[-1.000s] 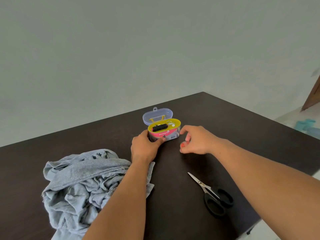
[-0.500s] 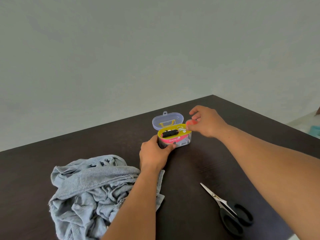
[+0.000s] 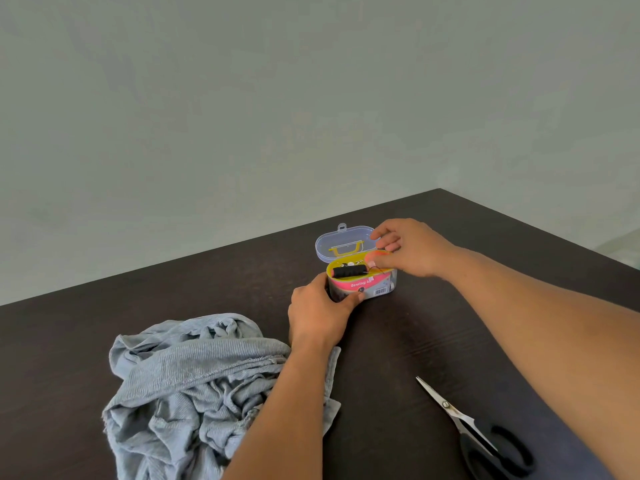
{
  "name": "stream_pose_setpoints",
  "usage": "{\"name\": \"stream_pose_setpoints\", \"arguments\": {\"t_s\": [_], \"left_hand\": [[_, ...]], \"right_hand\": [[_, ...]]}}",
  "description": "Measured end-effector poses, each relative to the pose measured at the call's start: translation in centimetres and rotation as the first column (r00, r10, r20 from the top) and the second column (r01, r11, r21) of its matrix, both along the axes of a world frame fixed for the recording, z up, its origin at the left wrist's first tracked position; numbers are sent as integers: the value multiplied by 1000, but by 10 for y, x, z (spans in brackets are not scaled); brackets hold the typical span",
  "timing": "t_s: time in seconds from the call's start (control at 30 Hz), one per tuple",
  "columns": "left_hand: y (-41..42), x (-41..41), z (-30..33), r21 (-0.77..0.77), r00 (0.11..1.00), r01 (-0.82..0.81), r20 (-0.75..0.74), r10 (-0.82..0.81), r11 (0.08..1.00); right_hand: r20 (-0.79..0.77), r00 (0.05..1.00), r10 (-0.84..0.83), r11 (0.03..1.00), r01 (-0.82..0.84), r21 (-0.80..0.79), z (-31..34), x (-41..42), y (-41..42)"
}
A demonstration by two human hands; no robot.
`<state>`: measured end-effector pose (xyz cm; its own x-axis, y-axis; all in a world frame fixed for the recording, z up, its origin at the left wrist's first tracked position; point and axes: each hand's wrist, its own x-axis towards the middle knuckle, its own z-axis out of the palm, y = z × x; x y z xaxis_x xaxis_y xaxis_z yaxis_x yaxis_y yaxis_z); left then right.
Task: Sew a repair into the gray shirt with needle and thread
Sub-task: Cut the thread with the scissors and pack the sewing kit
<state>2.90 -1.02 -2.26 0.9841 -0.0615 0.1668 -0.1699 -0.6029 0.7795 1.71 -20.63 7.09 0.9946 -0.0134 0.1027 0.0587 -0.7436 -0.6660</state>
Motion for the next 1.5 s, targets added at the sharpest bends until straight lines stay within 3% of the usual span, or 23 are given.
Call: {"name": "stream_pose_setpoints", "arguments": {"t_s": [0.27, 0.47, 0.63, 0.9, 1.2, 1.5], "left_hand": [[1, 3, -5, 12, 1000, 0, 10, 0, 1000], [-1, 8, -10, 32, 1000, 3, 12, -3, 999], [0, 2, -4, 26, 1000, -22, 12, 22, 999], [-3, -2, 0, 51, 999, -30, -14, 30, 998], [-2, -6, 6, 61, 1000, -18, 20, 17, 998], [-2, -9, 8, 73, 1000, 3, 14, -4, 997]], "right_hand": [[124, 986, -111, 994, 113, -3, -1, 24, 0], [-45, 997, -58, 970, 45, -238, -2, 56, 19], [-30, 997, -65, 977, 58, -204, 0, 63, 26], [193, 979, -67, 984, 98, -152, 17, 34, 16], [229, 974, -1, 960, 65, -273, 2, -35, 38], [185, 978, 96, 895, -4, -445, -29, -53, 41]]}}
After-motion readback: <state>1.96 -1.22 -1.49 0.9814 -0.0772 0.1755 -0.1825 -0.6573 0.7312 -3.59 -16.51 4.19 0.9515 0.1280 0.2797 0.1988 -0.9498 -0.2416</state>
